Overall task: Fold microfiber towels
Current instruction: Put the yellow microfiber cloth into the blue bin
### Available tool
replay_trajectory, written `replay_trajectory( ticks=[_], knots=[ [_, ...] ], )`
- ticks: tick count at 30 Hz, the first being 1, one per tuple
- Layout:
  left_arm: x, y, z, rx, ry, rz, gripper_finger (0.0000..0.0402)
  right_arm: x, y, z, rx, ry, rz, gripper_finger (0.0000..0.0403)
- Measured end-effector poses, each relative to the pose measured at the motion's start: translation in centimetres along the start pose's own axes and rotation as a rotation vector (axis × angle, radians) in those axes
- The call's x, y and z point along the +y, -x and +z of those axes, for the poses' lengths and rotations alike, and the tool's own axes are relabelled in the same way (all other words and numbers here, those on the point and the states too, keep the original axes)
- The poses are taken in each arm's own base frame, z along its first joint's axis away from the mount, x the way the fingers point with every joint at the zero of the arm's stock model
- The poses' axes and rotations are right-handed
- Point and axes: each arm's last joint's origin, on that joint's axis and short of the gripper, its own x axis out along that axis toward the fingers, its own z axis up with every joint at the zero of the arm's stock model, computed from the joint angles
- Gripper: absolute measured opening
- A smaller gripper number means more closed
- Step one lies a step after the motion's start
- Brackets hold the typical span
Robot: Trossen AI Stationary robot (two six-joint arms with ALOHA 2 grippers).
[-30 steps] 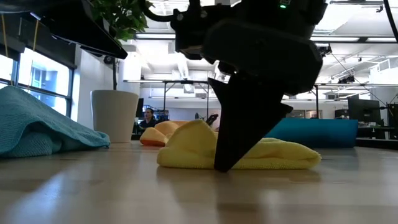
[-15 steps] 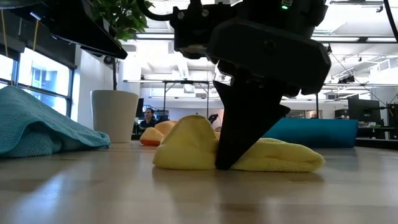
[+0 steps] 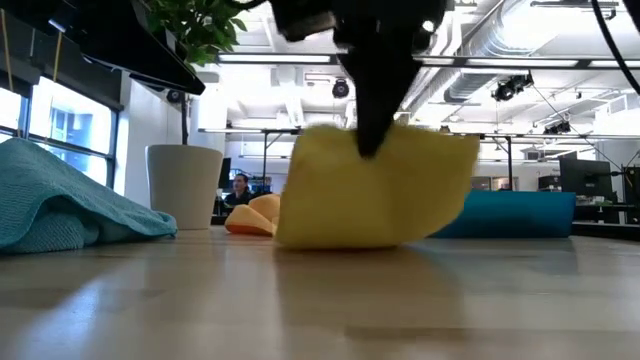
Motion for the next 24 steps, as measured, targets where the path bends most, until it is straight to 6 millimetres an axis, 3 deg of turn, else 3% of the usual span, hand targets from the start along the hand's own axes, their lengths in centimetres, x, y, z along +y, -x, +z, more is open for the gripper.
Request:
replay_trajectory(
  ticks=[9,14,24],
  knots=[
    [0.0,0.0,0.0,-0.001,0.001,0.0,0.011,-9.2,2.9,-0.6,0.072,-0.097,-0.186,0.0001],
    [0.0,0.0,0.0,0.0,0.0,0.0,0.011,-13.7,3.3,-2.7,0.042,-0.254,-0.254,0.0001],
    [0.0,0.0,0.0,0.0,0.0,0.0,0.011,-19.0,2.5,-7.2,-0.275,-0.675,-0.111,0.0]
  ],
)
